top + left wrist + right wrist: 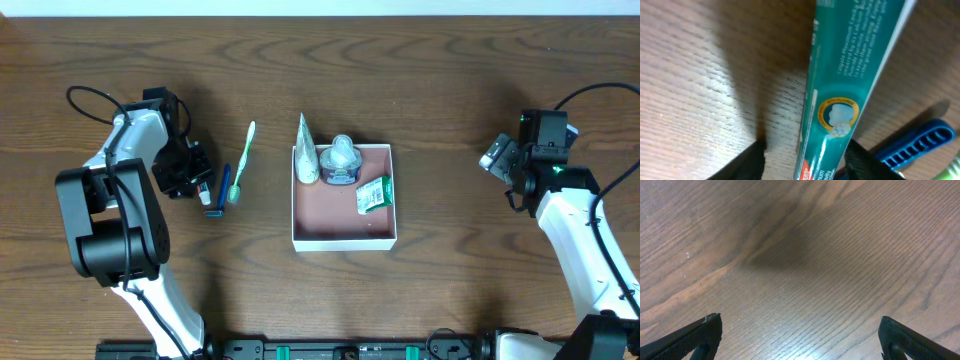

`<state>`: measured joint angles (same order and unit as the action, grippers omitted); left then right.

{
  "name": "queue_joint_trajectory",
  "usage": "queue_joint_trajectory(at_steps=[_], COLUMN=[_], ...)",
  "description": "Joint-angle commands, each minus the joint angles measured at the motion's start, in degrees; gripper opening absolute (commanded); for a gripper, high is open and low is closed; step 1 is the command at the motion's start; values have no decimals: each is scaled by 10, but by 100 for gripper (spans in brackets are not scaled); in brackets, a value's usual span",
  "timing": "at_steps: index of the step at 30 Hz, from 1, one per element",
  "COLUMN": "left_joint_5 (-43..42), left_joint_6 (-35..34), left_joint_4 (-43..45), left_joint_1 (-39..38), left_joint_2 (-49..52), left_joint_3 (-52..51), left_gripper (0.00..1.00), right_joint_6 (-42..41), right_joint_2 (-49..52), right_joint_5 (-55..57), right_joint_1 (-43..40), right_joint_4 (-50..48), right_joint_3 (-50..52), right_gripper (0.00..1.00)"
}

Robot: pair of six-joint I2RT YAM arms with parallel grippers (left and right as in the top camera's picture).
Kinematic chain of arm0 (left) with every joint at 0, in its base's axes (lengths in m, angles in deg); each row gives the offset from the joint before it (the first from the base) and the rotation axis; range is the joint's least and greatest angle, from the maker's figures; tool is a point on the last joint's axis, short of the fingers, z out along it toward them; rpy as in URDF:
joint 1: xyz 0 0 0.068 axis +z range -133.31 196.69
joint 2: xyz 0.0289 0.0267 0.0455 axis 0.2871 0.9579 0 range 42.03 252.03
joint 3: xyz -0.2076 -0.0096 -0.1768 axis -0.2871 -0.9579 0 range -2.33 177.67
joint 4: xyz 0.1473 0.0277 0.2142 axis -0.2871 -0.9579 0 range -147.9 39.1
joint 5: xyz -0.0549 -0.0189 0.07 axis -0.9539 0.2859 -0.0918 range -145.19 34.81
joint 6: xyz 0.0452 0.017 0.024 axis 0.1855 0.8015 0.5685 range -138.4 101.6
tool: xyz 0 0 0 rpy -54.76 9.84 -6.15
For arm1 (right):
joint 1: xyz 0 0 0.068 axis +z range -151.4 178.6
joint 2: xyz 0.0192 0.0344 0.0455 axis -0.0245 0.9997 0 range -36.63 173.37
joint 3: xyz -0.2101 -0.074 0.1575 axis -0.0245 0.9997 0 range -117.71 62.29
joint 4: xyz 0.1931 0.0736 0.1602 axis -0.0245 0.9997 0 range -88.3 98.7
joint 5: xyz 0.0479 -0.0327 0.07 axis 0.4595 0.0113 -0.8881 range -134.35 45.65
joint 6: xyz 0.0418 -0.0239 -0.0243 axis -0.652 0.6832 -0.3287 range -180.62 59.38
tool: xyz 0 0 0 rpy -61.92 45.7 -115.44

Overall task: Pack container
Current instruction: 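Carry the toothpaste tube into the box and lay it down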

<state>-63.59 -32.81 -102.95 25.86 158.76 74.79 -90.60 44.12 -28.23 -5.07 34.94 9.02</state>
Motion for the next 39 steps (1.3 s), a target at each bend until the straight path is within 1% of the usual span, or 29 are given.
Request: queue_joint_trajectory(at_steps=[1,5,6,7,10,17,20,23,25,29,32,35,37,39], left_joint_5=[-1,-1,-1,-2,-1,-2,-25,-75,-110,-163,-165,-164,-164,-164], left_joint_6=[2,2,2,4,4,3,14,69,119,240,307,350,383,432], left_joint_4=[6,-1,-6,-13,-37,-117,-146,-155,-156,-156,-156,-157,-161,-165], left_joint_1=[1,1,1,1,1,-2,-12,-35,-62,-142,-220,-297,-337,-364], left_joint_2=[19,15,12,9,-5,-74,-125,-185,-229,-311,-362,-395,-403,-403], left_joint_3=[2,8,12,18,43,120,138,140,140,140,140,140,137,129], left_gripper=[40,20,19,15,8,7,7,7,7,7,6,6,7,7], right_joint_6=[-8,-8,-8,-8,-8,-8,-8,-8,-8,-8,-8,-8,-8,-8], right_joint_2=[3,3,3,3,3,3,3,3,3,3,3,3,3,3], right_joint_5=[8,8,8,8,8,8,8,8,8,8,8,8,8,8], right_joint_1=[-5,-5,-5,-5,-5,-5,-5,-5,-5,-5,-5,-5,-5,-5], right_joint_4=[0,0,0,0,0,0,0,0,0,0,0,0,0,0], right_joint_3=[-3,-3,-3,-3,-3,-3,-3,-3,-3,-3,-3,-3,-3,-3], right_gripper=[99,99,99,99,99,99,99,99,99,99,99,99,99,99])
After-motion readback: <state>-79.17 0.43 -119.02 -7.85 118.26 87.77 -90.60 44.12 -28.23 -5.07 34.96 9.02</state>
